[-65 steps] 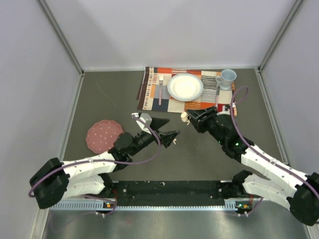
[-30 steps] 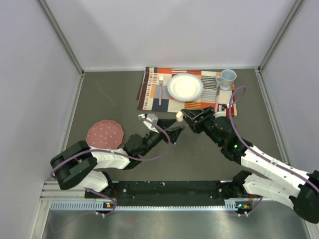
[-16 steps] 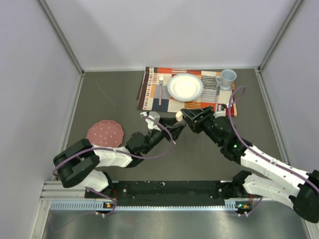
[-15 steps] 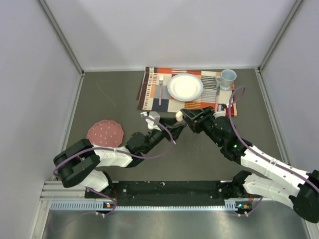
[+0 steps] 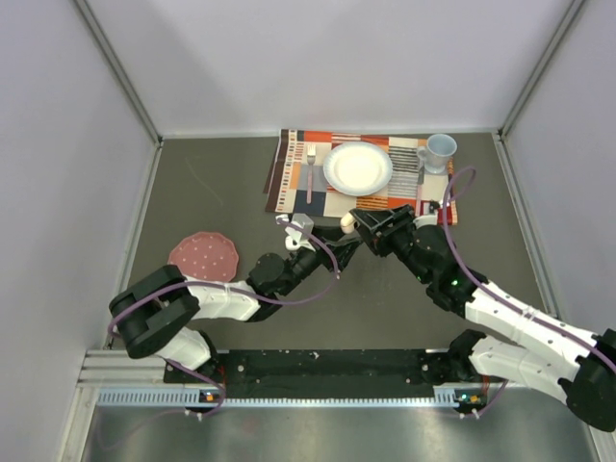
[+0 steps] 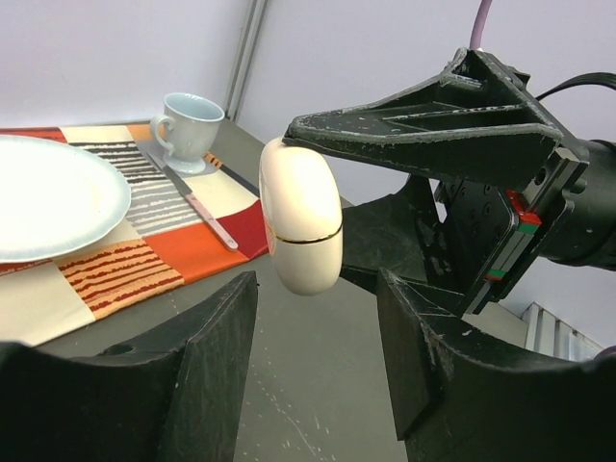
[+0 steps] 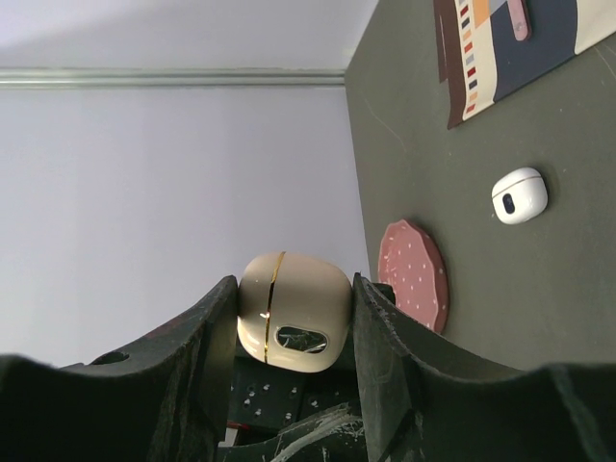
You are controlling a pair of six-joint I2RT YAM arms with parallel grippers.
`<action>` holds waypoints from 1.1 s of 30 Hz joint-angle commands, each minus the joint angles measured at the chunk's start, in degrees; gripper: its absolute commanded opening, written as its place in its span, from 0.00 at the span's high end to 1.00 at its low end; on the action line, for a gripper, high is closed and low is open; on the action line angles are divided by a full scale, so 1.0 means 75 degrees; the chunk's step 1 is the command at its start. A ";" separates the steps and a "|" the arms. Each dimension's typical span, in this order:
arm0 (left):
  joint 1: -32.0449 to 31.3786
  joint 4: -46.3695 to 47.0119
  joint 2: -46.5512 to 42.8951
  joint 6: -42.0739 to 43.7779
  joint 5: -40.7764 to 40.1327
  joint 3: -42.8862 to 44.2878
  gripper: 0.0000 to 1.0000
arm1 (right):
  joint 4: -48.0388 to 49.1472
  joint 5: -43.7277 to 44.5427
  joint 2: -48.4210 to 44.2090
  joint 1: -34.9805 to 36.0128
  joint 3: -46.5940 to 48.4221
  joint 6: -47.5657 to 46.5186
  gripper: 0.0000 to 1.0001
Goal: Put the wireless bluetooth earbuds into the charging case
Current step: Pass from the right arm to the left
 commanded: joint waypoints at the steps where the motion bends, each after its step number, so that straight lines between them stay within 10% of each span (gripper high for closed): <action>1: -0.0047 0.2520 -0.0140 -0.0016 0.0109 0.0285 0.42 | 0.0289 0.0046 -0.0166 0.0117 0.0156 0.0036 1.00; 33: -0.0047 0.2778 -0.0059 -0.0051 -0.0020 0.0437 0.46 | 0.0171 0.0210 -0.0154 0.0117 0.0098 0.0012 0.99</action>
